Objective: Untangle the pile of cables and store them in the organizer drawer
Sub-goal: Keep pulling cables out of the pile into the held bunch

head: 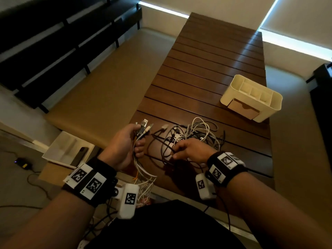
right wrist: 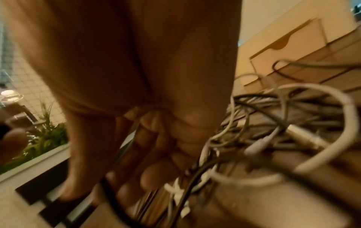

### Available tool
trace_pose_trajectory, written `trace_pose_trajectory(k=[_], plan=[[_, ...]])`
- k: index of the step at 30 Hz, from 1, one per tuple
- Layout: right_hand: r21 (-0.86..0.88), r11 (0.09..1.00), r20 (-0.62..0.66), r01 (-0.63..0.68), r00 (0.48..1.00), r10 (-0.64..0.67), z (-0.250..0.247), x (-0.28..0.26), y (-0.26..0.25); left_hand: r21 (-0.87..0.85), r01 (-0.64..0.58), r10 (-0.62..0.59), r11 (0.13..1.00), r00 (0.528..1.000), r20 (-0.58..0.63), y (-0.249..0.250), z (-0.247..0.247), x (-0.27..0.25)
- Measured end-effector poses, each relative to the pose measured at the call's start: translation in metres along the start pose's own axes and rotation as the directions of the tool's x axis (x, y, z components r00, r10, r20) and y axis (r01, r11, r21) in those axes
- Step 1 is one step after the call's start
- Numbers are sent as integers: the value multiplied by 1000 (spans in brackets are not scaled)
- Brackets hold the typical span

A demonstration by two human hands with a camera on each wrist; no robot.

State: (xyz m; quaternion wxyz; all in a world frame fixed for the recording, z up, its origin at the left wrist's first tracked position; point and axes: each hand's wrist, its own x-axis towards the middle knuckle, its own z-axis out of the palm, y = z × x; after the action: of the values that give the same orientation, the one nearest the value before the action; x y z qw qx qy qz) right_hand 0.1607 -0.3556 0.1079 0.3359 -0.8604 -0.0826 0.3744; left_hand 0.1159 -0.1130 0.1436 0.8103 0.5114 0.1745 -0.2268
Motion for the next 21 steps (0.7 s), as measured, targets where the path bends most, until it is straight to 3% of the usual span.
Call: trace_pose_trajectory(k=[4,11,16,19,21], plan=[[-98,991,96,-89,990,99,-16,-23,9,5,-2,2,1000,1000,11,0,8,4],[-189,957,26,-219,973,228,-20,-34,17,-12,28,-28,1000,999,21,-3,10,12],[-184,968,1,-173,984,177,-19,-30,5,-29,23,-23,999,1000,17,-2,7,10],[-143,989,-37,-48,998,43,-18,-27,-15,-18,13,-13,1000,1000,14,-2,3,7],[-60,997,-131,40,990,-48,-12,-18,-30,-17,10,-10,1000,1000,12,-2,-1,4]])
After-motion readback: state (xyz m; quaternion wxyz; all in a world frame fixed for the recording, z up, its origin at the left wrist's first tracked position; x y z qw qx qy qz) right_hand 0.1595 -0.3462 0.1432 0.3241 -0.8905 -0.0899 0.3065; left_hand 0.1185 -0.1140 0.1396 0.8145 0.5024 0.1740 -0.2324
